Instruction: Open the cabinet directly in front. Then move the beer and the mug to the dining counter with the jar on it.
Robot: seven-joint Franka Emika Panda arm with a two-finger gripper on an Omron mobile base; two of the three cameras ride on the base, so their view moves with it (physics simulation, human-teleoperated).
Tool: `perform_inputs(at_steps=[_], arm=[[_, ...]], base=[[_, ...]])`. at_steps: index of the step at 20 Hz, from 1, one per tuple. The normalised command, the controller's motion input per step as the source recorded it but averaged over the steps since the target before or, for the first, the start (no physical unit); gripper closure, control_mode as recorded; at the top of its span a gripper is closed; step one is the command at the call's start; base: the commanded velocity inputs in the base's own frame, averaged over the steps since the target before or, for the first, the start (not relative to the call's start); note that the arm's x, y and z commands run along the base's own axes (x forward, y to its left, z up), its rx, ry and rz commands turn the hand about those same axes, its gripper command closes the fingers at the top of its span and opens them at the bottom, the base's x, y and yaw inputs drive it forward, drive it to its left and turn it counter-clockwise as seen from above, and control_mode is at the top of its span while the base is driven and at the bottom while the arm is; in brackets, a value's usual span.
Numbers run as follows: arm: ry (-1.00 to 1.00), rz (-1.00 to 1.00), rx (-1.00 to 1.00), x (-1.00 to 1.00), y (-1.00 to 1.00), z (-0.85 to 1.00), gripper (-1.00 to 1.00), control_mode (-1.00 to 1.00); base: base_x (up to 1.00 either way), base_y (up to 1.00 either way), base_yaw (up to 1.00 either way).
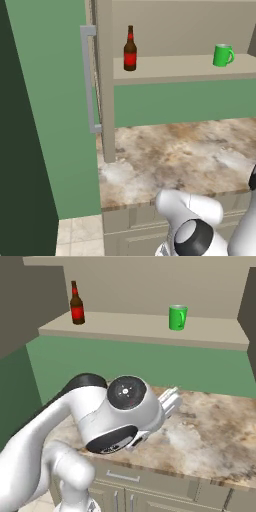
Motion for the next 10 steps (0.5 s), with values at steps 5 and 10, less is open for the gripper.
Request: perform_inputs(at_steps=[5, 10], arm=[[-0.34, 0.1, 0.15, 0.0, 0.34, 0.0, -1.0, -1.0], [-0.34, 0.03, 0.27, 0.0, 0.04, 0.15, -1.0, -1.0]], base=[[0.0, 0.0, 0.0], [0.0, 0.0, 0.0]])
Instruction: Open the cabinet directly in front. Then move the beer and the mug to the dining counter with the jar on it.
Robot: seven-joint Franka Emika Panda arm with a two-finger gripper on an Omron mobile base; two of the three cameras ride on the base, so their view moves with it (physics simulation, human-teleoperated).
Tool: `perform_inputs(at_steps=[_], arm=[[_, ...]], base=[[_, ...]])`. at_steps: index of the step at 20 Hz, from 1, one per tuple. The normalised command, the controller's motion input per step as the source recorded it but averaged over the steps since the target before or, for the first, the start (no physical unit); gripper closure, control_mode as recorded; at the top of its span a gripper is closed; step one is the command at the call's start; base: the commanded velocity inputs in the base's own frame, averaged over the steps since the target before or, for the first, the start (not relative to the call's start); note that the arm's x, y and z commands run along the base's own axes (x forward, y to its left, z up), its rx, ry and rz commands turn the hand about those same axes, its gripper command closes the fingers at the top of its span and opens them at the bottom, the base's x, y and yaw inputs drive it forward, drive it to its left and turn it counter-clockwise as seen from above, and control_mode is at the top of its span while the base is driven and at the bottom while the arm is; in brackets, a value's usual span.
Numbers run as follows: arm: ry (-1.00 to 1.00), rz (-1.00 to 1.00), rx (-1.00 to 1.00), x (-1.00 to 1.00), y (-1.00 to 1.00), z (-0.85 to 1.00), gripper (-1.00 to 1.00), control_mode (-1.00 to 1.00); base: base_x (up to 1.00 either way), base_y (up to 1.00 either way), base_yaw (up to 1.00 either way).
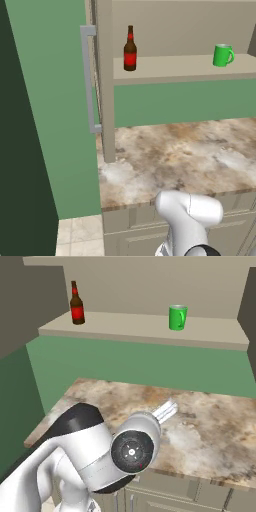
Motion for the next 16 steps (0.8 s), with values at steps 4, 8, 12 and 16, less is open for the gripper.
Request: perform_inputs(at_steps=[4, 8, 12, 16], arm=[[-0.06, 0.01, 0.26, 0.0, 0.01, 0.33, -1.0, -1.0], [0.07, 0.01, 0.21, 0.06, 0.06, 0.46, -1.0, -1.0], [0.13, 0.04, 0.17, 0.1, 0.0, 0.43, -1.0, -1.0], [0.0, 0.01, 0.13, 0.14, 0.0, 0.13, -1.0, -1.0]], base=[[0.0, 0.0, 0.0], [0.0, 0.0, 0.0], [0.0, 0.0, 0.0], [0.0, 0.0, 0.0]])
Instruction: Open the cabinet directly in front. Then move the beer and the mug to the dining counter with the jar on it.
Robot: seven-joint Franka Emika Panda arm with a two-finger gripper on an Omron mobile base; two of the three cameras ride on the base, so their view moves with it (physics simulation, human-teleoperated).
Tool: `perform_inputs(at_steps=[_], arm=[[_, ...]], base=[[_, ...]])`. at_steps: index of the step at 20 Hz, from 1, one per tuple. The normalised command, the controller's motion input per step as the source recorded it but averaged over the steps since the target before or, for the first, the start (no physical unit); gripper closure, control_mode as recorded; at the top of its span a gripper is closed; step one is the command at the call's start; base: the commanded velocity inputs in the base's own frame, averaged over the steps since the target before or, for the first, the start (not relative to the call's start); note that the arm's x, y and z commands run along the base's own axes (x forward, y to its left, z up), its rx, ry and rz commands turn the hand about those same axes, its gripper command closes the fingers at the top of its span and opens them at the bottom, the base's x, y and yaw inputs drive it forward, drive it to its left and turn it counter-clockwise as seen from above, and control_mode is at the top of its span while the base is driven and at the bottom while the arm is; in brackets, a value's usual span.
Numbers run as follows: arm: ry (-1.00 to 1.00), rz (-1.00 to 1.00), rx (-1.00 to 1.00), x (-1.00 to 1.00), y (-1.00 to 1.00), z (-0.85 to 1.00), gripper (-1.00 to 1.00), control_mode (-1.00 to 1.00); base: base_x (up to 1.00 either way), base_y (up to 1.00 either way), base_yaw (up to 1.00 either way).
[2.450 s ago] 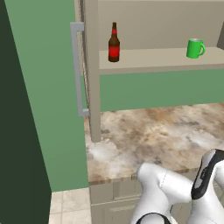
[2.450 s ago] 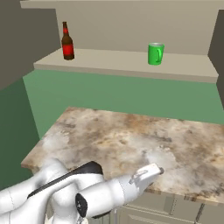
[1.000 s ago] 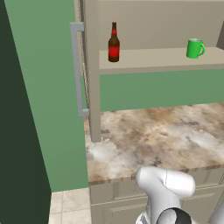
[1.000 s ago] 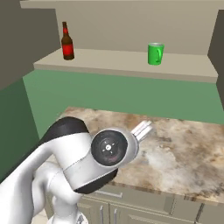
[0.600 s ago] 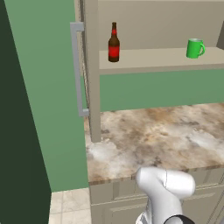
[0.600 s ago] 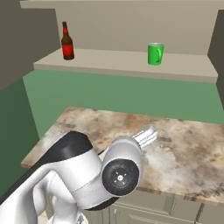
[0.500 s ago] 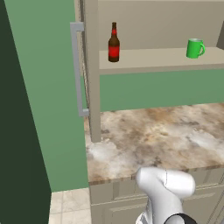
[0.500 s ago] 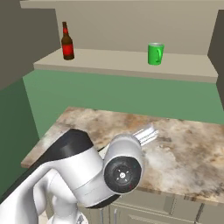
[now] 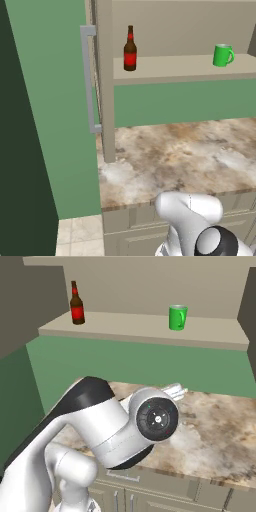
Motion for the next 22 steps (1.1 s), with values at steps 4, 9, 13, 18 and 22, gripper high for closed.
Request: perform_inputs(at_steps=[4, 9, 13, 18, 22], arm=[[0.0, 0.0, 0.12, 0.22, 0.0, 0.0, -1.0, -1.0], [-0.02, 0.0, 0.13, 0.29, 0.0, 0.0, -1.0, -1.0], [-0.07, 0.0, 0.08, 0.17, 0.04, 0.15, -1.0, -1.0], [-0.17, 0.0, 0.03, 0.0, 0.06, 0.29, -1.0, -1.0], [-0.22, 0.0, 0.0, 0.0, 0.14, 0.23, -1.0, -1.0]], base=[[0.0, 0.0, 0.0], [0.0, 0.0, 0.0], [0.0, 0.0, 0.0], [0.0, 0.0, 0.0], [0.0, 0.0, 0.0]])
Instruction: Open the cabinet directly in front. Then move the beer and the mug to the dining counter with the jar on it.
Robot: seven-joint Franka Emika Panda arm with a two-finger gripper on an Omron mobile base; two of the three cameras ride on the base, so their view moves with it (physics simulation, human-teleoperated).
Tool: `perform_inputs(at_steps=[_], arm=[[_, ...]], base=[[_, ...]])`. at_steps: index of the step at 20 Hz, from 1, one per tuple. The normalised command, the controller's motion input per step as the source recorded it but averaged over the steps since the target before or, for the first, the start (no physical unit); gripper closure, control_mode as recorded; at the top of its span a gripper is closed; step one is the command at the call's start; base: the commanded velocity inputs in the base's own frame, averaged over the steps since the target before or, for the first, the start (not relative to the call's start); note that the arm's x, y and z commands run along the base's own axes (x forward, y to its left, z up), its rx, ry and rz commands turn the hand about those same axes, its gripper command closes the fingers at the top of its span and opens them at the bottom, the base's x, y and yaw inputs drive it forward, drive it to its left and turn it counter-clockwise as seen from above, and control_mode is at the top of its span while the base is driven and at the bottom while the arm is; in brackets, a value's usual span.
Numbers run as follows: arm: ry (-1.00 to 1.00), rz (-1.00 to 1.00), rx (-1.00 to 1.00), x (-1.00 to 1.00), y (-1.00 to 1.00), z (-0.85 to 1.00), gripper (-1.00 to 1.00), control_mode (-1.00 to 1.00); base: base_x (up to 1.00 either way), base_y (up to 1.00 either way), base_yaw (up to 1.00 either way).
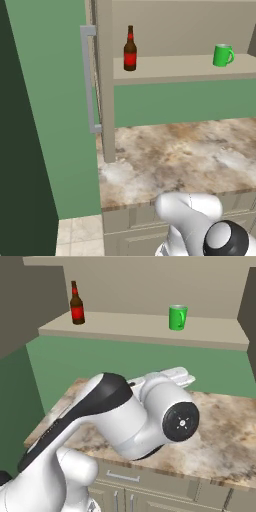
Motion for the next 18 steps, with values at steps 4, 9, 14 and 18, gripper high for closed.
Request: perform_inputs(at_steps=[4, 9, 14, 18], arm=[[-0.17, 0.0, 0.0, 0.0, 0.16, 0.2, -1.0, -1.0], [-0.08, 0.0, 0.0, 0.11, 0.14, 0.13, -1.0, -1.0], [-0.01, 0.03, 0.0, 0.29, 0.04, 0.08, -1.0, -1.0], [0.0, 0.04, 0.02, 0.34, 0.0, 0.07, -1.0, -1.0]], base=[[0.0, 0.0, 0.0], [0.0, 0.0, 0.0], [0.0, 0.0, 0.0], [0.0, 0.0, 0.0]])
